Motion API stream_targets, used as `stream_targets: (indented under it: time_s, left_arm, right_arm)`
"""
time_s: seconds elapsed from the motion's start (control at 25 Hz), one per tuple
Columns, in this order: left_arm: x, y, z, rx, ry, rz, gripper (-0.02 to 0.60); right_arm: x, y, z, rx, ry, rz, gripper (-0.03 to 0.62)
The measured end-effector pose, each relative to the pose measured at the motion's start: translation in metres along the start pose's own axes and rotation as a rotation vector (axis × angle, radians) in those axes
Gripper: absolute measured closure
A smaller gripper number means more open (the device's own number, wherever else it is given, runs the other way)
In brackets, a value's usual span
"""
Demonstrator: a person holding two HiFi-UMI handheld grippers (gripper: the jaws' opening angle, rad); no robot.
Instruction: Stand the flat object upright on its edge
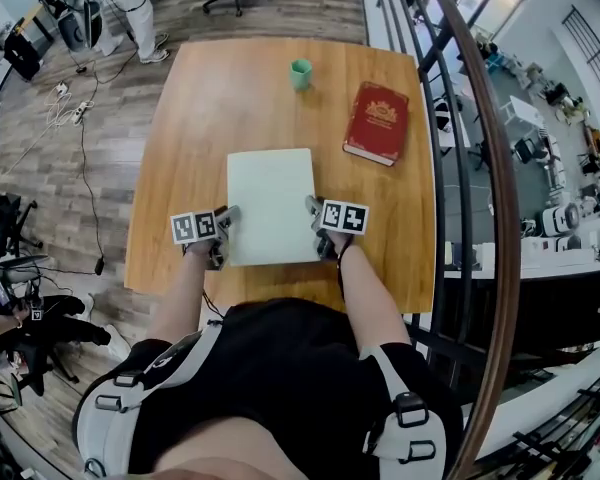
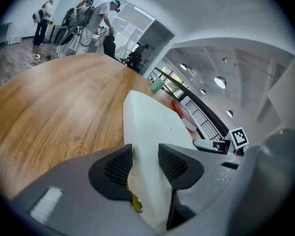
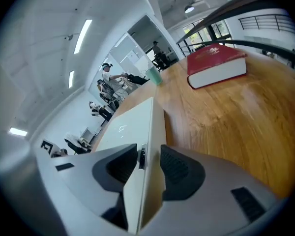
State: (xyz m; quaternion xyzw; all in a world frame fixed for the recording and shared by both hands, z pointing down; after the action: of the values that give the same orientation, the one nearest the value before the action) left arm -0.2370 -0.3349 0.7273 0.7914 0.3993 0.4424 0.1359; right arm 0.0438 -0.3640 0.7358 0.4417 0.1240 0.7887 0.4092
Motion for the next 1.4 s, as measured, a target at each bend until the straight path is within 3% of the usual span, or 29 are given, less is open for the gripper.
stream_targets:
  time_s: [0.16, 0.32, 0.48, 0.6, 0.88, 1.2, 1.4]
  left_arm:
    - [0.000, 0.003, 0.001, 0.005, 0.023, 0.008, 0.411]
    - [-0.003, 0.002, 0.004, 0.036, -0.030, 0.027, 0.419]
    - [-0.004, 0.000, 0.011, 0.016, 0.012, 0.026, 0.430]
    - [-0.010, -0.003, 0.020, 0.042, 0.053, 0.023, 0.430]
    - [-0.048, -0.008, 0.064, 0.135, 0.219, 0.061, 0.433]
    - [-0.083, -0.001, 0.124, 0.220, 0.415, 0.110, 0.442]
    - [-0.101, 0.009, 0.162, 0.248, 0.567, 0.207, 0.448]
  right_arm:
    - [-0.002, 0.003, 0.003, -0.015, 0.028, -0.039, 0.465]
    - [-0.004, 0.001, 0.001, -0.006, -0.001, -0.040, 0.465]
    - [-0.001, -0.008, -0.002, 0.018, -0.037, -0.042, 0.476]
    - [-0.005, -0.019, -0.005, 0.017, -0.053, -0.012, 0.479]
    - [-0.048, -0.056, -0.018, -0.020, -0.160, 0.109, 0.484]
    - [-0.116, -0.118, -0.034, -0.015, -0.434, 0.301, 0.487]
    - [-0.145, -0.150, -0.032, 0.015, -0.557, 0.403, 0.487]
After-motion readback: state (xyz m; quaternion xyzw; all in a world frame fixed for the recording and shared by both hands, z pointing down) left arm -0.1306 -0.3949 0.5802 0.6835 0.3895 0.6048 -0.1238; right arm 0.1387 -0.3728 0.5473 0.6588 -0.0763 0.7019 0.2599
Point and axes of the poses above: the fingertips, and each gripper's own axes: y forward along the fingers, z to its right, x out of its underside, the point moved 4 cm from there along -y, backward along the fingers, and after that the axes turned 6 degrees about z, right-handed, at the moved point
